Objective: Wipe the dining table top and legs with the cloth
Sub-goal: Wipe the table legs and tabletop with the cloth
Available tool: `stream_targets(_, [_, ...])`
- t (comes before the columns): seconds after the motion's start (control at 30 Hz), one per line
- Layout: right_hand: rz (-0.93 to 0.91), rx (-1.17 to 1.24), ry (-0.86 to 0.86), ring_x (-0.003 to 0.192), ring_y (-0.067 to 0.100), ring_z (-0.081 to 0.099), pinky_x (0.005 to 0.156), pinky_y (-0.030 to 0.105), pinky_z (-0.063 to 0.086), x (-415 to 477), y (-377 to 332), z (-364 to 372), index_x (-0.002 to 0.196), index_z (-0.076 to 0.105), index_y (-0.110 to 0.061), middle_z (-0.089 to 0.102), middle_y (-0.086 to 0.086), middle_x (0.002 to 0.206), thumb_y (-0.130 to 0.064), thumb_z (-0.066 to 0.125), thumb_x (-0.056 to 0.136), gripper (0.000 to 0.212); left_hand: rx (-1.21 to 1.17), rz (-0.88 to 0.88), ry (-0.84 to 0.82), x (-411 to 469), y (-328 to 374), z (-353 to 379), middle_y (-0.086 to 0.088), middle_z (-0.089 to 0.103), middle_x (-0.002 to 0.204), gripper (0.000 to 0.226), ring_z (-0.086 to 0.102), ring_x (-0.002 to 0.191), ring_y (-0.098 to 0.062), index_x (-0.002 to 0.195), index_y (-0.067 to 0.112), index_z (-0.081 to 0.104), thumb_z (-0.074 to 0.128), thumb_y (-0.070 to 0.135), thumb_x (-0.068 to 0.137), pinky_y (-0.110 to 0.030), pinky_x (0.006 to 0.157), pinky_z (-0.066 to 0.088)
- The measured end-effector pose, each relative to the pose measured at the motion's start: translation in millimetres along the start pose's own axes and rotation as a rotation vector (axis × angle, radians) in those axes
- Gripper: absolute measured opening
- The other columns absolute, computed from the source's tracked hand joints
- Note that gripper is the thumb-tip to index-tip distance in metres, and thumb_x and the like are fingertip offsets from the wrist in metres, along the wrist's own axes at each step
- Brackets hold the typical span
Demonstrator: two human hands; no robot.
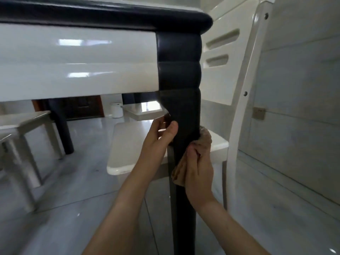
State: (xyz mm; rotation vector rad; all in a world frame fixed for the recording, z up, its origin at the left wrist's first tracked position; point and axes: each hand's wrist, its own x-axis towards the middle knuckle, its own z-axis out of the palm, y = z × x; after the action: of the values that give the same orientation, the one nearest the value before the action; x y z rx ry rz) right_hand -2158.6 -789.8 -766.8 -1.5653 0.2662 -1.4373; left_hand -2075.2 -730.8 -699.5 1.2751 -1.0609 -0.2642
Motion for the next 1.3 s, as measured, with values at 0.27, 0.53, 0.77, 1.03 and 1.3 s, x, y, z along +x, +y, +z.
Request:
stream_targets(0.27, [0.314, 0.285, 0.031, 0.066, 0.031, 0.053, 0.053, 0.016, 0.053, -76.1, 45.3, -16.6, 0.134, 0.042, -0.026, 0.072, -0.018, 0.080, -0.004, 0.021, 0.103, 0.043, 0.042, 0.017, -0.048, 4.1, -5.7, -6.4, 0.010, 0.059, 0.127, 0.057, 0.057, 0.117, -0.008, 0.130, 0.030, 0.049, 0.053, 0.055, 0.079, -0.030, 0.101, 0.046])
stream_targets(0.53, [-0.046, -0.053, 0.086, 0.076, 0.012, 0.062, 0.073, 0.022, 0.053, -22.5, 21.8, -4.8, 0.106, 0.050, -0.032, 0.060, -0.007, 0.086, -0.016, 0.033, 0.104, 0.023, 0.080, 0.035, -0.075, 1.7, -3.8, -9.1, 0.026, 0.057, 0.116, 0.046, 0.055, 0.107, 0.008, 0.124, 0.044, 0.045, 0.057, 0.055, 0.082, -0.012, 0.087, 0.045])
stream_targets(0.77, [0.111, 0.006, 0.085, 0.078, -0.010, 0.065, 0.064, 0.008, 0.053, -69.7, 44.3, -3.2, 0.134, 0.040, -0.021, 0.066, -0.029, 0.089, 0.006, 0.024, 0.102, 0.045, 0.124, 0.027, -0.099, -3.4, -6.3, -12.1, 0.038, 0.050, 0.110, 0.037, 0.050, 0.092, 0.028, 0.112, 0.054, 0.041, 0.061, 0.044, 0.083, 0.005, 0.069, 0.040])
stream_targets(1.03, [0.097, 0.045, -0.013, 0.046, 0.011, 0.054, 0.043, 0.023, 0.047, -45.5, 6.1, -10.7, 0.125, 0.046, -0.021, 0.057, 0.003, 0.059, -0.011, 0.027, 0.106, 0.029, 0.077, 0.044, -0.103, -2.9, -8.2, -16.5, 0.031, 0.055, 0.114, 0.040, 0.056, 0.100, 0.016, 0.120, 0.043, 0.046, 0.064, 0.029, 0.088, 0.001, 0.072, 0.043])
stream_targets(1.3, [-0.176, -0.155, 0.203, 0.125, 0.018, 0.052, 0.107, 0.035, 0.042, 7.4, 10.3, 20.8, 0.144, 0.033, -0.009, 0.052, 0.004, 0.133, -0.023, 0.042, 0.103, 0.045, 0.092, 0.065, -0.111, -3.2, -7.8, -19.1, 0.039, 0.054, 0.112, 0.042, 0.052, 0.101, 0.025, 0.123, 0.048, 0.044, 0.060, 0.040, 0.085, 0.002, 0.075, 0.042])
